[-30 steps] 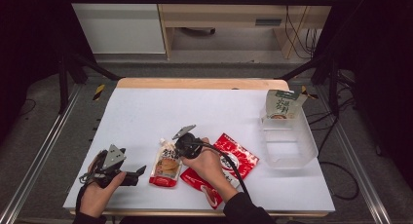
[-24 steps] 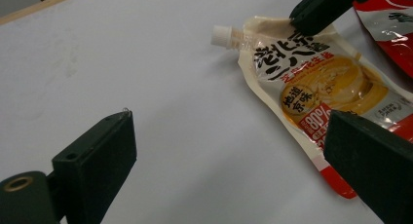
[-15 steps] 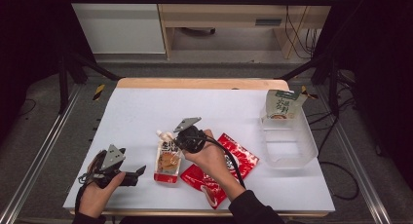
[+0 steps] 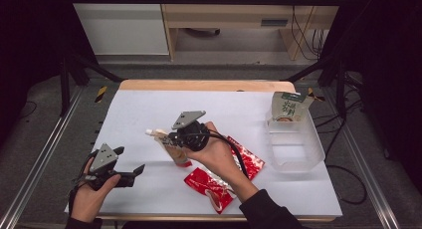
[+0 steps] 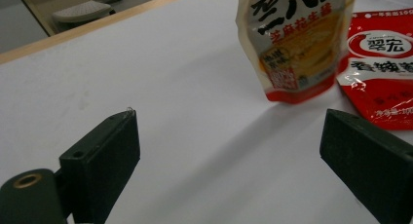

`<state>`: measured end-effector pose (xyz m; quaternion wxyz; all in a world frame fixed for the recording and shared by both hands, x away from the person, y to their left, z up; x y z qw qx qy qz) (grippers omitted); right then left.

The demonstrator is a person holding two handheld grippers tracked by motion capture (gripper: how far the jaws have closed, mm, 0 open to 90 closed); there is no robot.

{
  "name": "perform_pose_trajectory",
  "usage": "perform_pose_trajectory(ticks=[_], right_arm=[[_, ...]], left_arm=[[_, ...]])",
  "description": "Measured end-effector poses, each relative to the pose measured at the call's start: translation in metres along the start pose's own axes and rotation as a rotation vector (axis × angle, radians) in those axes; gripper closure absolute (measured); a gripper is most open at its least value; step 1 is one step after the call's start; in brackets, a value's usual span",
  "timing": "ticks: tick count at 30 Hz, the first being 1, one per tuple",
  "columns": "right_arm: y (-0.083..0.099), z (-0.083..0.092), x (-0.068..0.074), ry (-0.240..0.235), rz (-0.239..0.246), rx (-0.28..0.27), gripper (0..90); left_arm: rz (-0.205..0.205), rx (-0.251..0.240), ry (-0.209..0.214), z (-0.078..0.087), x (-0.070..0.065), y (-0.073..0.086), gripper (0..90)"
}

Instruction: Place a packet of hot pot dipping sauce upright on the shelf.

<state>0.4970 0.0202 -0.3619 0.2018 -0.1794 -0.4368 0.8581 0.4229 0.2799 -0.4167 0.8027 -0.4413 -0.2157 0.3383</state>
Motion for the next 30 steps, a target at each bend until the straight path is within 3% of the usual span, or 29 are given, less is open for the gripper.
perform_pose_trajectory(ticks=[7,9,12,18,30], right_arm=[[-0.003,0.019,-0.016,0.025,-0.011,-0.014,90.0],[-0.002,0.026,-0.018,0.023,-0.01,-0.02,90.0],[0.0,0.037,-0.017,0.013,0.0,-0.033,90.0],[0.008,0.053,-0.015,0.008,0.005,-0.042,90.0],[0.019,0.068,-0.022,-0.006,-0.007,-0.072,90.0]], left_arm=[[-0.019,-0.01,0.03,-0.003,-0.003,-0.014,7.9],[-0.033,-0.016,0.056,-0.005,-0.006,-0.018,7.9],[-0.065,-0.002,0.07,-0.008,-0.01,-0.026,7.9],[-0.089,0.011,0.1,-0.016,-0.013,-0.045,8.7],[-0.158,0.067,0.151,-0.033,-0.013,-0.078,10.6]])
Point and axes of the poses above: each handheld gripper's, and its own axes: z roughly backward along the jaws, y roughly out of its underside, x roughly to its left, the point moved 1 cm from there along -z, roughly forward along the jaws, and after that the axes turned 5 degrees about y, right-handed, at the moved point
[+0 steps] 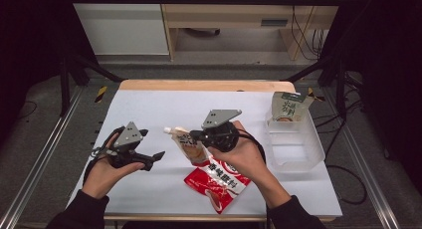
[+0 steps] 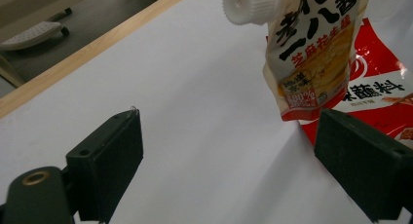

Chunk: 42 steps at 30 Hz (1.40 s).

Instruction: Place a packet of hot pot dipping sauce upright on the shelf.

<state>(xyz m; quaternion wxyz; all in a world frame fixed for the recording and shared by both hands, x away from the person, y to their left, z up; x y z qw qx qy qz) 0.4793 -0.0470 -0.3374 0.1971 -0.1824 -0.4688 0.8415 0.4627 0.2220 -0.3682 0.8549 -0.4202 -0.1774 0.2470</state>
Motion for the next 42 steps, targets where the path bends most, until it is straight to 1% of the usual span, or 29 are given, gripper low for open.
perform_pose_trajectory(ticks=[4,10,12,13,14,15,16,17,18,19,21,23,24,26,28,30,31,33,35,38,40,41,42], right_arm=[[0.001,0.005,-0.002,-0.004,0.001,-0.013,90.0],[0.004,0.01,-0.001,-0.016,0.001,-0.023,90.0],[0.004,0.012,-0.001,-0.02,0.003,-0.025,90.0],[0.004,0.012,-0.001,-0.021,0.006,-0.026,90.0],[0.004,0.013,0.0,-0.023,0.006,-0.025,90.0],[0.004,0.014,0.0,-0.025,0.009,-0.026,90.0],[0.004,0.015,0.001,-0.026,0.01,-0.027,90.0],[0.004,0.016,0.002,-0.027,0.012,-0.026,90.0],[0.004,0.017,0.002,-0.031,0.015,-0.025,90.0],[0.004,0.017,0.003,-0.032,0.017,-0.025,90.0],[0.004,0.018,0.004,-0.031,0.021,-0.018,90.0],[0.004,0.018,0.004,-0.031,0.025,-0.016,90.0],[0.005,0.019,0.004,-0.032,0.025,-0.015,90.0],[0.005,0.019,0.005,-0.035,0.023,-0.013,90.0],[0.006,0.019,0.006,-0.038,0.021,-0.011,90.0],[0.006,0.019,0.007,-0.04,0.025,-0.011,90.0],[0.006,0.019,0.007,-0.041,0.025,-0.01,90.0],[0.007,0.018,0.007,-0.041,0.024,-0.01,90.0],[0.007,0.017,0.006,-0.042,0.024,-0.01,90.0],[0.008,0.017,0.003,-0.038,0.017,-0.008,90.0],[0.009,0.019,0.001,-0.032,0.011,-0.011,90.0],[0.009,0.02,0.0,-0.024,0.012,-0.012,89.9],[0.009,0.02,-0.001,-0.021,0.012,-0.012,89.8]], left_arm=[[-0.02,0.007,0.016,-0.003,-0.002,-0.011,11.2],[-0.034,0.012,0.038,-0.008,-0.007,-0.024,12.7],[-0.051,0.021,0.05,-0.01,-0.009,-0.028,13.3],[-0.052,0.012,0.058,-0.011,-0.01,-0.03,13.4],[-0.052,0.005,0.076,-0.012,-0.012,-0.031,14.2],[-0.06,0.006,0.088,-0.013,-0.013,-0.033,15.2],[-0.068,0.01,0.09,-0.015,-0.014,-0.034,15.9],[-0.085,0.02,0.084,-0.017,-0.015,-0.036,16.8],[-0.089,0.02,0.088,-0.018,-0.016,-0.038,17.1],[-0.089,0.008,0.103,-0.02,-0.017,-0.04,17.8],[-0.103,0.0,0.108,-0.021,-0.018,-0.043,21.9],[-0.116,0.008,0.119,-0.023,-0.017,-0.046,25.0],[-0.118,0.004,0.126,-0.024,-0.017,-0.047,28.3],[-0.116,0.003,0.142,-0.025,-0.016,-0.048,31.8],[-0.12,0.002,0.157,-0.026,-0.016,-0.049,38.7],[-0.125,0.013,0.159,-0.026,-0.015,-0.05,43.9],[-0.125,0.016,0.161,-0.025,-0.015,-0.05,49.5],[-0.114,0.011,0.177,-0.026,-0.014,-0.05,55.0],[-0.104,0.022,0.184,-0.025,-0.013,-0.051,58.2],[-0.101,0.025,0.195,-0.023,-0.013,-0.053,64.6],[-0.113,0.026,0.21,-0.022,-0.014,-0.056,68.5],[-0.117,0.023,0.21,-0.022,-0.015,-0.057,70.3],[-0.131,0.027,0.206,-0.021,-0.017,-0.06,70.7]])
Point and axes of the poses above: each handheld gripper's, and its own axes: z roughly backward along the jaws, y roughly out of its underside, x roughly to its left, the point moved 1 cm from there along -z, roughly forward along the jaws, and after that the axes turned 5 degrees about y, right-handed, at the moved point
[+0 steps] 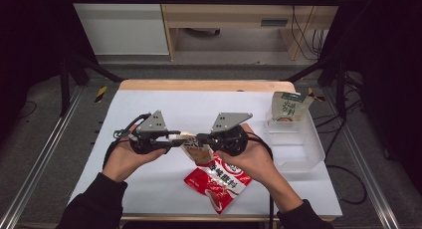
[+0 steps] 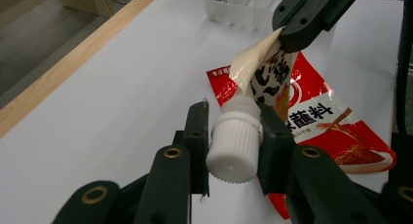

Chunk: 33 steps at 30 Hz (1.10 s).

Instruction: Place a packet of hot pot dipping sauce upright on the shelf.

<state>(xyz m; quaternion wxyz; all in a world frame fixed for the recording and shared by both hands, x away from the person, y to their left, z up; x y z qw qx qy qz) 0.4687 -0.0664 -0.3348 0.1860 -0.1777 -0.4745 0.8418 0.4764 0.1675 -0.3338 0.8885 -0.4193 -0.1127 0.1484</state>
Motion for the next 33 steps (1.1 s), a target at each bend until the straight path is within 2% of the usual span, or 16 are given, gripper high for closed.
perform_pose_trajectory(ticks=[8,12,15,18,21,23,27,28,33], right_arm=[[0.001,0.006,-0.004,0.019,0.014,0.024,86.7],[0.0,0.01,-0.005,0.036,0.044,0.05,82.0],[-0.002,0.014,-0.007,0.057,0.069,0.062,71.4],[-0.005,0.016,-0.008,0.076,0.105,0.092,59.8],[-0.008,0.014,-0.009,0.102,0.153,0.141,50.2],[-0.01,0.011,-0.011,0.116,0.187,0.203,44.8],[-0.013,0.003,-0.014,0.104,0.251,0.284,33.9],[-0.013,0.003,-0.014,0.104,0.261,0.29,32.4],[-0.021,-0.001,-0.015,0.072,0.273,0.327,24.5]], left_arm=[[-0.053,0.021,0.008,0.003,-0.005,-0.02,72.3],[-0.092,0.048,-0.003,0.004,-0.009,-0.027,72.9],[-0.101,0.066,-0.009,0.005,-0.008,-0.028,73.0],[-0.092,0.063,-0.013,0.006,-0.006,-0.026,73.0],[-0.09,0.055,-0.012,0.007,-0.004,-0.026,73.0],[-0.09,0.055,-0.009,0.006,-0.004,-0.026,73.0],[-0.095,0.065,-0.001,0.004,-0.005,-0.027,73.0],[-0.096,0.066,0.001,0.004,-0.006,-0.027,73.0],[-0.103,0.066,0.015,0.002,-0.006,-0.027,73.0]])
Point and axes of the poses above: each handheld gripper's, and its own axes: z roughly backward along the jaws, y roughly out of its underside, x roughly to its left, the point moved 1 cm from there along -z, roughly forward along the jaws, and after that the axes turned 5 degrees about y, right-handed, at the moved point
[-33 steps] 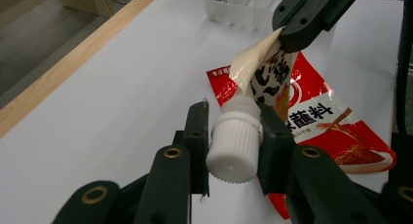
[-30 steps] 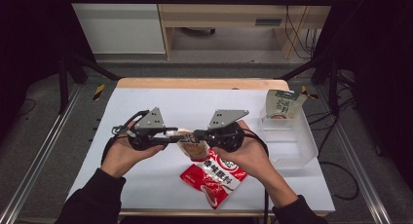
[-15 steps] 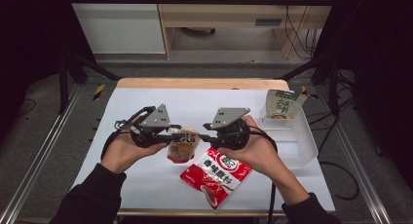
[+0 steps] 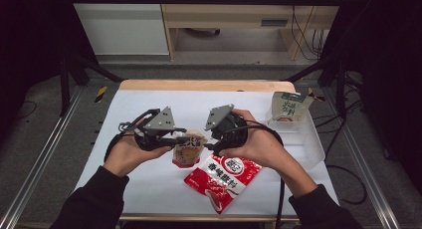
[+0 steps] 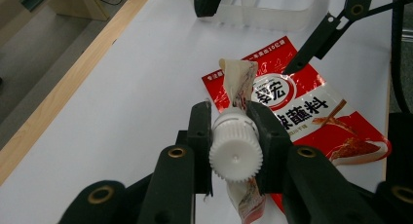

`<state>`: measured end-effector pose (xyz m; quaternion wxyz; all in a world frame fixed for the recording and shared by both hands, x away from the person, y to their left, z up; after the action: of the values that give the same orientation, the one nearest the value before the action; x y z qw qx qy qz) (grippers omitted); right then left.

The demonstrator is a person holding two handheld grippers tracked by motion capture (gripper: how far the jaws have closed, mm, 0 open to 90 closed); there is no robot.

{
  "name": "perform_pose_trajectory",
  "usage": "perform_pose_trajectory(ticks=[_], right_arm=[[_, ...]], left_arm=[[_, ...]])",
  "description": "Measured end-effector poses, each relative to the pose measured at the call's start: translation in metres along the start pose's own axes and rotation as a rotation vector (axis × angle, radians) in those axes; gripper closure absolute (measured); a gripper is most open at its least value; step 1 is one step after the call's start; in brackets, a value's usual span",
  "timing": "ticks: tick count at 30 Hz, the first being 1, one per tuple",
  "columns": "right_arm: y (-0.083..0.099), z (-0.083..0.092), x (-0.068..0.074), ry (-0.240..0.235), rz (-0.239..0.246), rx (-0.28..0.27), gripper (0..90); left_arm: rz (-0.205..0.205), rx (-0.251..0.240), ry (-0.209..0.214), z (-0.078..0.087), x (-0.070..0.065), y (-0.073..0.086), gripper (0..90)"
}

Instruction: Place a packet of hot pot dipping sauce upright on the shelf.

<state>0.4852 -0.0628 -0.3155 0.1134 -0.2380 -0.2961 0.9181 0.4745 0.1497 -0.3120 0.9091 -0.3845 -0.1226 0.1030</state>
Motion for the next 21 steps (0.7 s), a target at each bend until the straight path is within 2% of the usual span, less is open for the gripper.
perform_pose_trajectory(ticks=[2,4,9,11,21], right_arm=[[-0.003,-0.002,-0.002,-0.024,0.003,0.021,20.6],[-0.005,-0.004,-0.003,-0.055,0.015,0.038,20.5],[-0.012,-0.009,-0.004,-0.077,0.063,0.074,32.8],[-0.013,-0.011,-0.005,-0.087,0.049,0.08,38.0],[-0.015,-0.021,-0.001,-0.167,0.065,0.115,56.2]], left_arm=[[-0.003,0.002,0.006,-0.002,0.0,0.0,73.0],[-0.007,0.005,0.011,-0.003,0.0,-0.001,73.0],[-0.021,0.004,0.021,-0.005,-0.003,-0.004,73.0],[-0.021,0.0,0.024,-0.005,-0.004,-0.004,73.0],[-0.027,-0.013,0.034,-0.005,-0.005,-0.005,73.0]])
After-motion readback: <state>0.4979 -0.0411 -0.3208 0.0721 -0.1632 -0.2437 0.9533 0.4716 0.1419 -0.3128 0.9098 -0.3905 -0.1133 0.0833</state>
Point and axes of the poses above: each handheld gripper's, and its own axes: z roughly backward along the jaws, y roughly out of its underside, x roughly to its left, the point moved 1 cm from there along -z, roughly forward along the jaws, and after that the axes turned 5 degrees about y, right-handed, at the moved point
